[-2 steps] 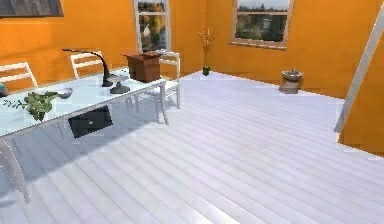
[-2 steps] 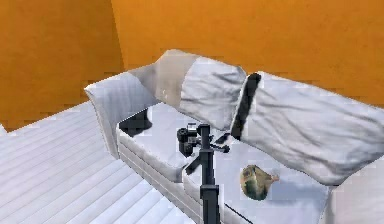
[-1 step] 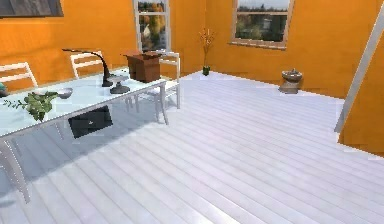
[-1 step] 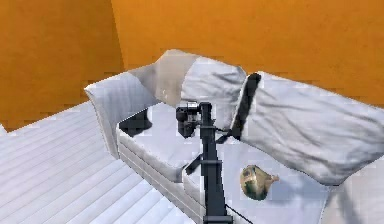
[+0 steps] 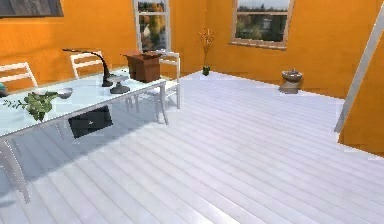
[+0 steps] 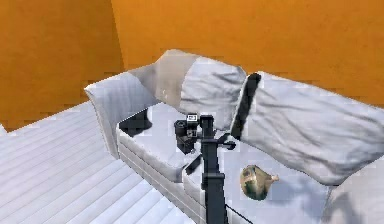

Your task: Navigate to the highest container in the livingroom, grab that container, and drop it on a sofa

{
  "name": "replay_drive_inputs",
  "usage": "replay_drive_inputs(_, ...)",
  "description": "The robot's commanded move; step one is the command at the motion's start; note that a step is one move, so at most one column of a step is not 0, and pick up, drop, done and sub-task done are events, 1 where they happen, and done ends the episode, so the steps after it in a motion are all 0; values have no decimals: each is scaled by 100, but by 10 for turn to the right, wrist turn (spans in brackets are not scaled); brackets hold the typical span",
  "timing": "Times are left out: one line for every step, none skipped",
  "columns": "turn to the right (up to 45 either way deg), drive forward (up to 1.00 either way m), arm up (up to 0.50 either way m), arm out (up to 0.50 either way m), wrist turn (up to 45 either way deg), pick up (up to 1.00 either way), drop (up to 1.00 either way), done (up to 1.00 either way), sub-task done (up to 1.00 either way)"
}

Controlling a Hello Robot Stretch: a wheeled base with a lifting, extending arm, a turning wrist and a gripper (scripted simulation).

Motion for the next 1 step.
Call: replay_drive_inputs(0, 0, 0, 0, 0, 0, 0, 100, 0)
